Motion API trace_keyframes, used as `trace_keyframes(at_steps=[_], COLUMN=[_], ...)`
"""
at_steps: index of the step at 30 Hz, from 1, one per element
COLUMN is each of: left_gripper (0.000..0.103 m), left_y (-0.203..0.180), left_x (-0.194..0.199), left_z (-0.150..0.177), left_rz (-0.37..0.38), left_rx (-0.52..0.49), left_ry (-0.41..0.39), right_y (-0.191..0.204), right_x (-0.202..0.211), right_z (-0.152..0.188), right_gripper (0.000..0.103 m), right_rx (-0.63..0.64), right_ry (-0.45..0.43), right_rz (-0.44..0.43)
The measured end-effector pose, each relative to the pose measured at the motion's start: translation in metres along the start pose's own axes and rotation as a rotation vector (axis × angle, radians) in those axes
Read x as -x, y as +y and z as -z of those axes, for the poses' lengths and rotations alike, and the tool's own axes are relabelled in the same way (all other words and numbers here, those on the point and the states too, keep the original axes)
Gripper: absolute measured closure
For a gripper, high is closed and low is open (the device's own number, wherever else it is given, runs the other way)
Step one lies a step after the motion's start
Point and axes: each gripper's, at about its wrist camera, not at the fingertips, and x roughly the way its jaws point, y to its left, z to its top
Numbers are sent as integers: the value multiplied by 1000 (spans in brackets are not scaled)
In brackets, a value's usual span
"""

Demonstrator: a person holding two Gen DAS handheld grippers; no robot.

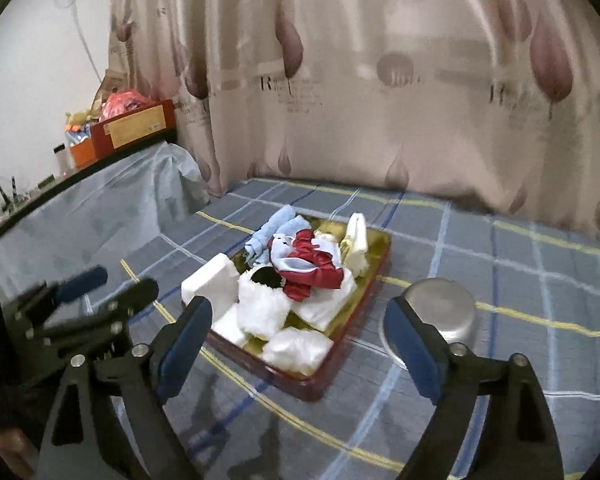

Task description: Organize soft objects

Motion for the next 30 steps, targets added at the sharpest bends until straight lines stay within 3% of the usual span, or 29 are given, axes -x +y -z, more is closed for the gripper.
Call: trace_keyframes(at_steps=[9, 12, 17, 30], left_gripper=[34, 34, 34, 34], left_y=[-2, -1, -3, -15], left_x=[39, 44, 44, 45], left_z=[8, 13, 20, 25], left_rz=[87, 109, 145, 149], left_rx=[-24, -24, -28, -90], left_ry=[-30, -30, -19, -35], right_y=[19, 20, 19, 17], right_x=[69, 84, 88, 85], right_z=[13, 16, 15, 26], right_gripper=[1, 1, 1, 1], right_rx=[18, 6, 12, 19], right_ry=[-208, -261, -245, -227], right_rz=[144, 228, 235, 232])
